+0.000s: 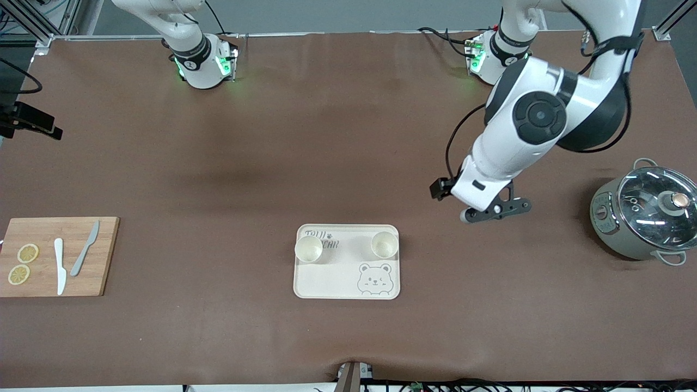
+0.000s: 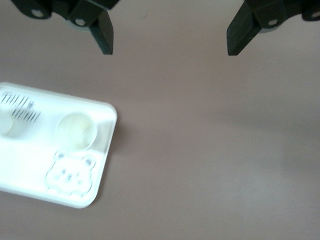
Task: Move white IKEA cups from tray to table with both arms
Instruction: 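Lower the left gripper around the white cup on the tray and close, then carry the cup toward the pot with the left gripper while the right gripper reaches out, then lower the cup with the left gripper while the right gripper grasps the other cup, then release the cup with the left gripper while the right gripper carries its cup, then set the cup down beside the cutting board and open the right gripper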
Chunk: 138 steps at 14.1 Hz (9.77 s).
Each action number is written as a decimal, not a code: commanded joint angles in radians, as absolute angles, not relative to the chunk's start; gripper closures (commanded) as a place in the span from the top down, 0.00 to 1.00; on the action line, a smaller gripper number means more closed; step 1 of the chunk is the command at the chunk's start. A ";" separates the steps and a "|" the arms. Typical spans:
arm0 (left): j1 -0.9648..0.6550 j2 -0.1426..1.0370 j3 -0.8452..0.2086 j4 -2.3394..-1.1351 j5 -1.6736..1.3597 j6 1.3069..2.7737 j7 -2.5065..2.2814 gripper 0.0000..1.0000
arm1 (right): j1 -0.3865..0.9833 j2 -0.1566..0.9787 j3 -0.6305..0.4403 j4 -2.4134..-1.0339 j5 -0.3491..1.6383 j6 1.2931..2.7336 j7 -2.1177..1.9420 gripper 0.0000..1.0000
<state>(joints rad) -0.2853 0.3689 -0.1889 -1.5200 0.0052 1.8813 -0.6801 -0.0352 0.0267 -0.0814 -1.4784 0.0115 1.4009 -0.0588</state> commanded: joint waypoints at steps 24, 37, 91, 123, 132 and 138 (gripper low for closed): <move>-0.397 0.824 -0.175 -1.387 0.051 2.301 -0.830 0.48 | -0.054 0.015 -0.069 -1.474 0.014 1.417 -0.046 1.00; -0.399 0.799 -0.172 -1.384 0.058 2.316 -0.819 0.00 | -0.005 0.167 -0.063 -1.447 0.008 1.443 -0.052 1.00; 0.132 0.223 -0.187 -1.764 0.100 2.122 -0.365 1.00 | 0.445 0.687 -0.071 -1.344 0.224 2.065 0.711 0.00; -0.014 -0.120 -0.072 -1.632 0.023 1.450 -0.120 1.00 | -0.166 0.433 -0.071 -1.991 0.067 2.292 -0.428 0.31; -0.012 -0.107 -0.091 -1.612 0.026 1.457 -0.132 1.00 | -0.161 0.413 -0.069 -1.939 0.075 2.139 -0.420 0.54; -0.020 -0.064 -0.092 -1.569 0.026 1.479 -0.133 1.00 | -0.155 0.414 -0.067 -1.764 0.077 1.978 -0.417 1.00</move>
